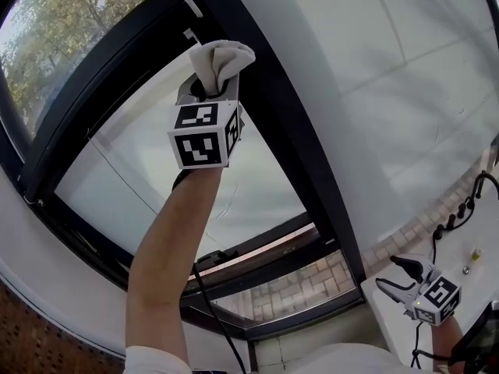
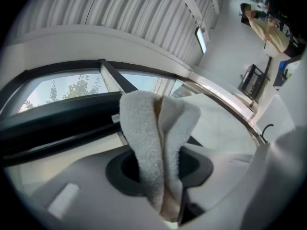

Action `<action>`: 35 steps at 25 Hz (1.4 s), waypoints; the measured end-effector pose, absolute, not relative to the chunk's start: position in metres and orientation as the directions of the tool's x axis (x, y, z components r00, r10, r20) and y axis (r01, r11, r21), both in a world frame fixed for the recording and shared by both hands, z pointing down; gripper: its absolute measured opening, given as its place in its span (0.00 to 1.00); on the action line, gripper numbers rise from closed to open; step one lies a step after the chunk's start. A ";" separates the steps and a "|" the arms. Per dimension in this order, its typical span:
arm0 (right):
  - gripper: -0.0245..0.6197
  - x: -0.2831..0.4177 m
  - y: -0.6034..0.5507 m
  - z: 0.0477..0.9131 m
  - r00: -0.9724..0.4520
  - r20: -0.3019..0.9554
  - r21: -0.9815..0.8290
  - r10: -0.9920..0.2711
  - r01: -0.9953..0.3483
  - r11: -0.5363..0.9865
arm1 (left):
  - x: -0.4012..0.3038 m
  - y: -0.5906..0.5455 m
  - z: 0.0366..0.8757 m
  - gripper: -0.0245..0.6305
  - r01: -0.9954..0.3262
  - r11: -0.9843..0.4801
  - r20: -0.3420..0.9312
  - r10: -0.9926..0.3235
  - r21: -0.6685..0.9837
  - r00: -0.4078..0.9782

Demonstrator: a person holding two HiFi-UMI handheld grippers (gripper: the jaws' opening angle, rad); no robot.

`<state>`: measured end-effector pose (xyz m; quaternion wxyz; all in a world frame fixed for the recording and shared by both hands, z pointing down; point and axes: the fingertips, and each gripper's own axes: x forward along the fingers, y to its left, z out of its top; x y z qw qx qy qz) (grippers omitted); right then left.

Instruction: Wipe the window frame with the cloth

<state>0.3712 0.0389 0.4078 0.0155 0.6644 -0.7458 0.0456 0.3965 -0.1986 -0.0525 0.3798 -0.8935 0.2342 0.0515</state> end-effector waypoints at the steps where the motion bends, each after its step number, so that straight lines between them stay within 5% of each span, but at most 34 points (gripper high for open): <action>1: 0.42 0.369 0.038 0.408 -0.120 0.086 -0.047 -0.989 -0.992 0.116 | 0.397 -0.198 -0.044 0.25 -0.453 -0.606 -0.264 -0.378 -0.655 0.887; 35: 0.42 0.357 0.045 0.429 -0.135 0.146 -0.080 -0.980 -0.989 0.124 | 0.410 -0.192 0.276 0.25 -0.327 -0.548 -0.089 -0.415 -0.770 0.905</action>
